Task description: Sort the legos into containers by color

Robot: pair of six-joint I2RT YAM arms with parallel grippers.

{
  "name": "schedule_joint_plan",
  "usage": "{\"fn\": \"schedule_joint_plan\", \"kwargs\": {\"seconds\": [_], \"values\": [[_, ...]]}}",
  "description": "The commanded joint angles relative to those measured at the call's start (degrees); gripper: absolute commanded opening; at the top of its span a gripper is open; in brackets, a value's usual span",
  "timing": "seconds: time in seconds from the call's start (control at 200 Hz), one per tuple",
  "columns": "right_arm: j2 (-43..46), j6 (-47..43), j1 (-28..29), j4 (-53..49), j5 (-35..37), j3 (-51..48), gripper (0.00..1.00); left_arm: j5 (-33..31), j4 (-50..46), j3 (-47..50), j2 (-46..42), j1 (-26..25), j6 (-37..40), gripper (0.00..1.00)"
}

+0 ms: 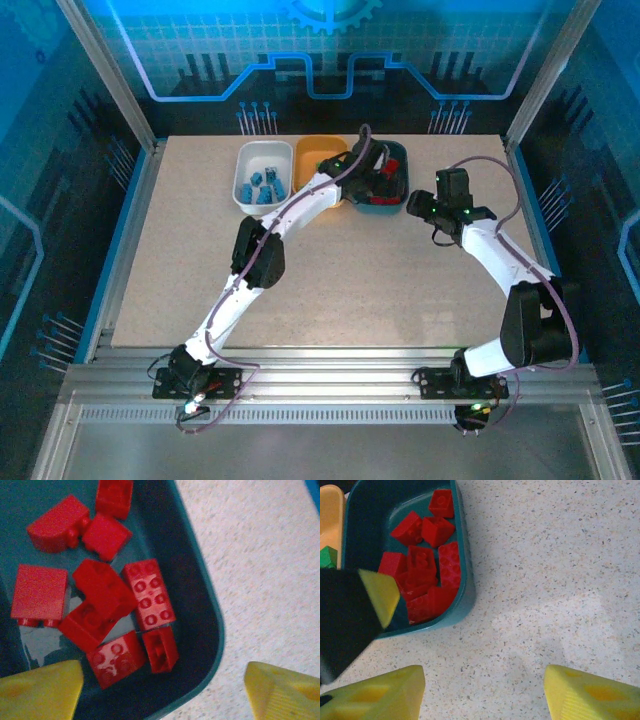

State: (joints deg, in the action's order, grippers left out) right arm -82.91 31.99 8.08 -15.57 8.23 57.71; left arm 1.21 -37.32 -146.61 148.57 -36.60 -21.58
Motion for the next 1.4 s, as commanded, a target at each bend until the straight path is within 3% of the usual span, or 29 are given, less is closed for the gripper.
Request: {"fn": "schedule_joint_plan", "kwargs": {"seconds": [0.0,0.145,0.22,0.31,0.34,0.405,0.49,0.595,0.75,0.83,0.9,0.94,1.016,1.096,1.146,1.281,1.396], "values": [[2.69,0.78,-0.70,-0.72,-0.85,-0.43,0.66,-1.88,0.68,-2.90,-4.02,0.45,3.06,0.97],[7.00,-0.23,-0.01,0.54,-3.37,-1.63,0.69,-4.89,-0.51,4.33,-13.91,0.93,4.78,0.99],[10.71,-2.61,1.86,1.39,-5.56,-1.66,0.71,-7.11,4.88,19.26,-25.15,0.92,5.70,0.99],[16.69,-6.83,7.22,1.99,-3.39,-1.52,0.76,-10.02,14.27,40.48,-41.09,0.97,6.10,0.99],[18.68,-8.61,9.68,2.35,-1.71,-1.55,0.80,-11.23,16.50,46.59,-46.06,0.96,6.11,0.99],[21.98,-9.74,14.89,2.27,4.83,-1.92,1.00,-16.47,19.37,58.51,-55.93,0.71,5.77,0.99],[24.39,-8.75,19.06,3.98,12.03,-3.55,1.00,-23.81,21.09,71.75,-67.40,0.51,3.60,0.99],[24.19,-10.92,20.40,2.01,15.97,-2.90,1.00,-28.30,22.98,86.20,-79.84,0.48,2.23,0.99],[25.61,-16.93,19.71,4.35,12.85,-4.63,1.00,-41.18,28.40,102.88,-93.27,1.10,2.02,0.99],[29.37,-21.76,19.40,14.34,13.05,-12.64,1.00,-39.72,40.54,113.53,-100.72,2.68,11.87,0.99],[32.01,-33.24,17.94,24.29,4.52,-21.03,1.00,-35.85,54.27,124.24,-107.56,3.59,24.30,0.99],[31.78,-36.06,17.24,25.27,3.76,-23.74,1.00,-33.63,60.89,130.11,-110.75,4.33,29.33,0.99],[29.13,-35.65,15.83,24.01,4.77,-25.57,1.00,-35.35,68.48,137.46,-112.36,8.20,28.87,0.99],[27.56,-38.92,15.15,25.25,2.71,-28.88,1.00,-27.72,70.27,140.81,-110.82,14.73,27.94,0.99],[27.54,-39.63,14.81,30.13,3.30,-32.56,1.00,-26.15,76.79,143.23,-107.82,18.87,24.68,0.99],[24.64,-38.66,9.94,41.46,4.32,-39.58,1.00,-20.14,88.36,142.62,-91.40,26.57,23.52,0.99],[19.27,-35.47,4.70,52.01,0.54,-42.74,1.00,-18.58,106.15,140.17,-73.62,27.68,25.08,0.99]]}}
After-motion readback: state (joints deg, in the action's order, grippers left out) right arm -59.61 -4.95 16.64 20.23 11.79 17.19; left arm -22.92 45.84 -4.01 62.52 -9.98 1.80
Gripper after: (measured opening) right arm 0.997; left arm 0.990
